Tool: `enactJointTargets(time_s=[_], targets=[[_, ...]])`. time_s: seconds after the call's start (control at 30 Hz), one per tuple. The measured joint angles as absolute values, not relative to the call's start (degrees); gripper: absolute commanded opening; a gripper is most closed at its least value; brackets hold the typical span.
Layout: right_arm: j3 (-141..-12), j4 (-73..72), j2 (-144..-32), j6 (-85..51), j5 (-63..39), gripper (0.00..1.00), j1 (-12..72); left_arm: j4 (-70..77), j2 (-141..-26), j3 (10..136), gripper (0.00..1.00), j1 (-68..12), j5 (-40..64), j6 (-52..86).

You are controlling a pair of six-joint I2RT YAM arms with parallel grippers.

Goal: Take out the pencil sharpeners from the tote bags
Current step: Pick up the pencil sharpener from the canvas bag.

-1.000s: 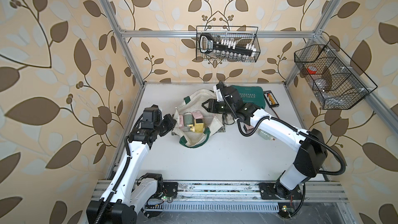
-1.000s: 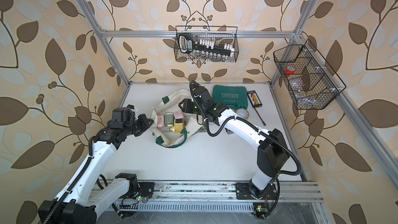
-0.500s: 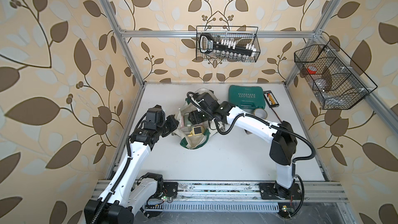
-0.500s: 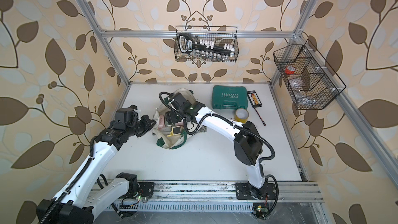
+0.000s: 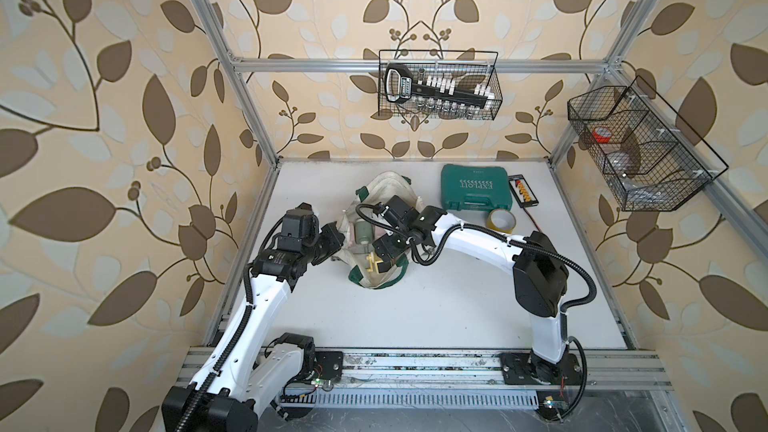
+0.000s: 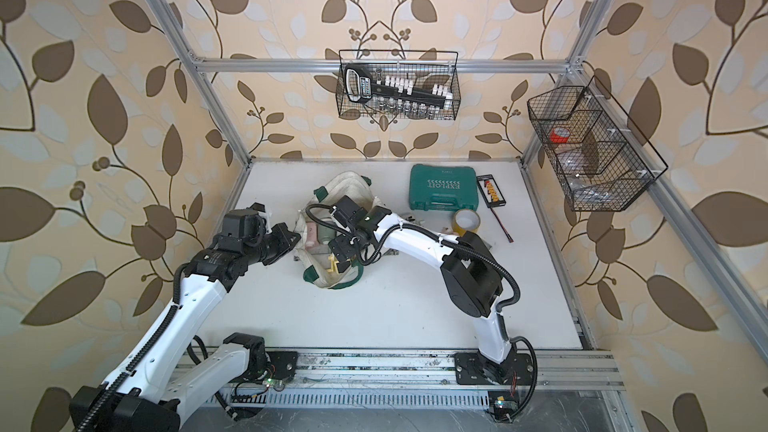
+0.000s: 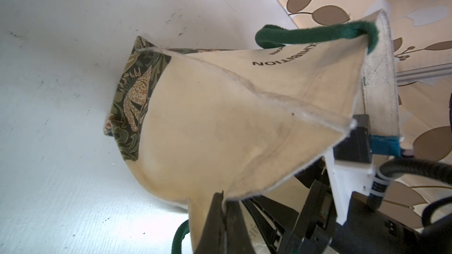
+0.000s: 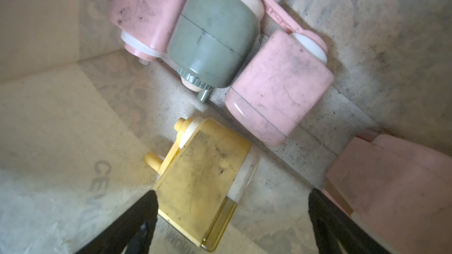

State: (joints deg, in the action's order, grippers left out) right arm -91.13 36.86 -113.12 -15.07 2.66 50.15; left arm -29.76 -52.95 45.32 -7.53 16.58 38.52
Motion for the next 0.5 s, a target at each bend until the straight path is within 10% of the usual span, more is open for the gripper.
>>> enactJointTargets(time_s=[0.5], targets=[[-72.5, 27.2, -103.3, -27.9, 0.8, 0.89, 50.9, -29.9, -47.2, 37.3, 0.0, -12.7, 17.5, 40.7]])
